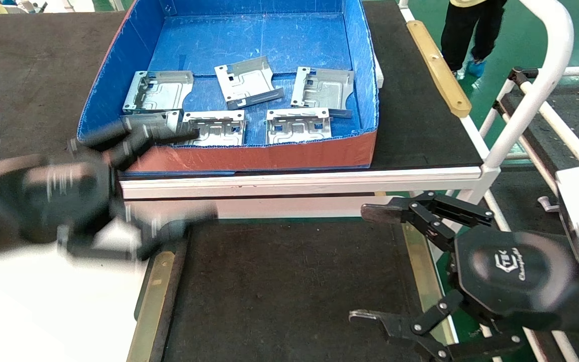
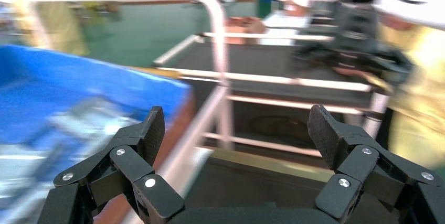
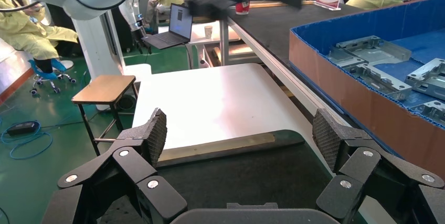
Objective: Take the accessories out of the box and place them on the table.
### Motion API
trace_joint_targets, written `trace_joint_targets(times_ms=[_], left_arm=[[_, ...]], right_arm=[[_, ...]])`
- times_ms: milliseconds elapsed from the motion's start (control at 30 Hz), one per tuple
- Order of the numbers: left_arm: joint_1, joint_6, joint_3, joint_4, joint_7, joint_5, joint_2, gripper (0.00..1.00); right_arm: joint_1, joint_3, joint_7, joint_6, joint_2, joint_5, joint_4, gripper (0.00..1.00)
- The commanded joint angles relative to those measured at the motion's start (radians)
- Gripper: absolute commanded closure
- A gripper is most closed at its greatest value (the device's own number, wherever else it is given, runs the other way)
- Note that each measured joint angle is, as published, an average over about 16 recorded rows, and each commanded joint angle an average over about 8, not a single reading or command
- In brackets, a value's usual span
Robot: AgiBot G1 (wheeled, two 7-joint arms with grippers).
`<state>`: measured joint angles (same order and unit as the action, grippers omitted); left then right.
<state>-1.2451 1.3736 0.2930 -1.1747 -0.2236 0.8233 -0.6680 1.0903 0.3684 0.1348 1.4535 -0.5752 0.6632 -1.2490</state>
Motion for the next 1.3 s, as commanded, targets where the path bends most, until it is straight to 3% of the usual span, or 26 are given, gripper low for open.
trace_joint_targets(times_ms=[33,633,1300], left_arm=[[-0.036,-0.028,0.004,0.032,-0.008,0.021,-0.015,0.0],[-0.315,-0.362,0.162,0.295,-0.104,0.386,-0.236,0.0],[-0.441,-0.588,0.287,0.516,-0.107,0.645,-0.427,0.0]], right_arm=[[0.0,0.0,0.0,0.0,0.0,0.0,0.0,0.0],[0.0,0.0,0.0,0.0,0.0,0.0,0.0,0.0],[0.0,0.0,0.0,0.0,0.0,0.0,0.0,0.0]])
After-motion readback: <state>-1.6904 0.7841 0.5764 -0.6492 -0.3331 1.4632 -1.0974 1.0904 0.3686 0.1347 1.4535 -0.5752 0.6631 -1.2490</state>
